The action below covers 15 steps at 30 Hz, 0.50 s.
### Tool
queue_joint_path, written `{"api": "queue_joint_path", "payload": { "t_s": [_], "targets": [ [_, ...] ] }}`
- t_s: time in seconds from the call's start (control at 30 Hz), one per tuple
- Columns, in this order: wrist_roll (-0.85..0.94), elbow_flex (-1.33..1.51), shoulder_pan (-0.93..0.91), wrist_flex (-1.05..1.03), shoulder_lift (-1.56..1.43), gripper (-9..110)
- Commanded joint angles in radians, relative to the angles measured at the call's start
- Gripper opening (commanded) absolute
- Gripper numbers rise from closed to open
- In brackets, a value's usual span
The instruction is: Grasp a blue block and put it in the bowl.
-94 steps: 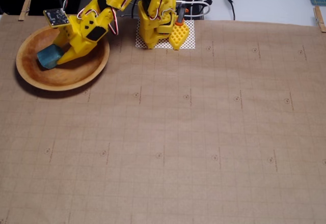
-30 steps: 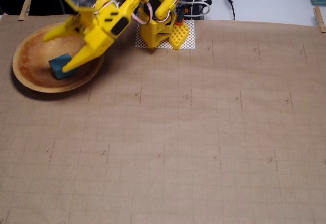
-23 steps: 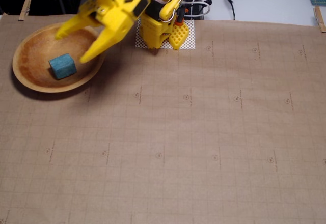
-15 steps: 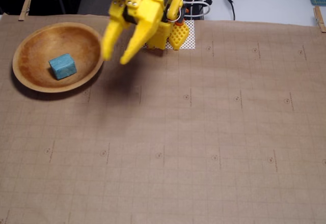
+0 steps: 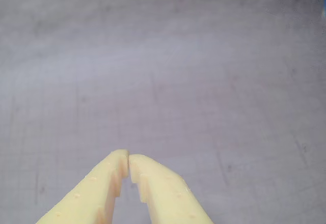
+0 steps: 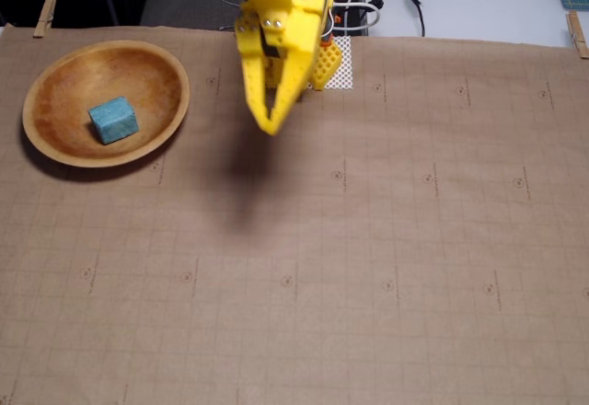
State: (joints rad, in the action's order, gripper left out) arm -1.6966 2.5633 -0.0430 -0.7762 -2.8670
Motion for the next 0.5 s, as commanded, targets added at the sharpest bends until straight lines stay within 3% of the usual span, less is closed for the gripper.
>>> {"api": "queue_joint_path", "payload": {
  "t_s": [0.0,0.47],
  "targets": [
    [-0.005,0.035,0.060,-0.002,-0.020,-3],
    [0.072,0.518,0.081,-0.002,-0.383,-3]
  ]
}}
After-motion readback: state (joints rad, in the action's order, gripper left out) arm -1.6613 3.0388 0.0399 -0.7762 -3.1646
